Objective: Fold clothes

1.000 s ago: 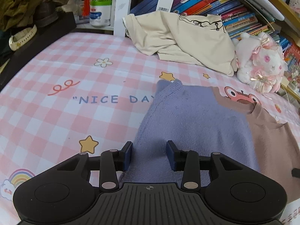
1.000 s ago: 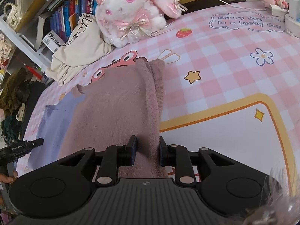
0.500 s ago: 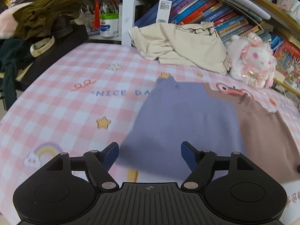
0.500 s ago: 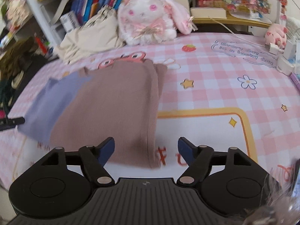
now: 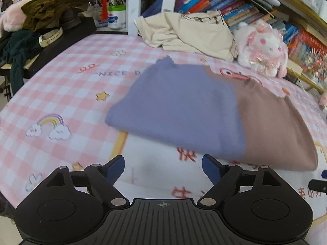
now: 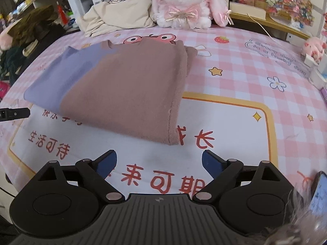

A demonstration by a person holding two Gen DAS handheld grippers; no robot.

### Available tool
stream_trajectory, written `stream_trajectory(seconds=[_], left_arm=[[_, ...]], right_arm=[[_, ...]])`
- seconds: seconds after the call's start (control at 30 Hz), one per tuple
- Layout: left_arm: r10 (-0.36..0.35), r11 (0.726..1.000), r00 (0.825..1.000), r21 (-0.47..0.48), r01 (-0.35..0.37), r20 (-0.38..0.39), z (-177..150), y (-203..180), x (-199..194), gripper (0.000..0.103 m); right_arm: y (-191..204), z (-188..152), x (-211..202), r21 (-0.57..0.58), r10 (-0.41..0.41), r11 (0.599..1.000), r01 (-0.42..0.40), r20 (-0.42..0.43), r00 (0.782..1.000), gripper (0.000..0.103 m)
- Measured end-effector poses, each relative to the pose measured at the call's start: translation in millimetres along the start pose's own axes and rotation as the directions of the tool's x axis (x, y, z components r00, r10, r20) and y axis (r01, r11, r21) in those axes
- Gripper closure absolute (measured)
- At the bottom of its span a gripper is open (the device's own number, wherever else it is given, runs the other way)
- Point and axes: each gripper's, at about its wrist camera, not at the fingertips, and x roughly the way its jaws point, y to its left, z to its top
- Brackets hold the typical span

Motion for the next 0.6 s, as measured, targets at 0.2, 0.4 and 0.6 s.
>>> stream_trajectory(seconds=[0.2,0.4,0.6], left_arm=[[-0.005,1.000,0.999,-0.001,0.005,-0.033,-7.5,-18.6,1.8,0.016],[0.011,1.000,0.999,-0.021,-0.011,-0.043,-9.5,-25.6,0.2,0.016],[0.001,0.998,0.997,-0.059,-0.005,-0.078,-14.6,-26.8,-0.7,0.014]], right_arm=[[-3.8,-4.0,-2.3,-0.016,0.005,1.000,-0.005,-0.004,1.000,0.012],[-4.7,-5.8,-7.0,-0.045,0.002,0.999,-0.002,0.008,1.000,0.009],[-1.6,-13.2,-4.1,-0.060,0.023,0.998,-0.023,-0.006,1.000,0.008]])
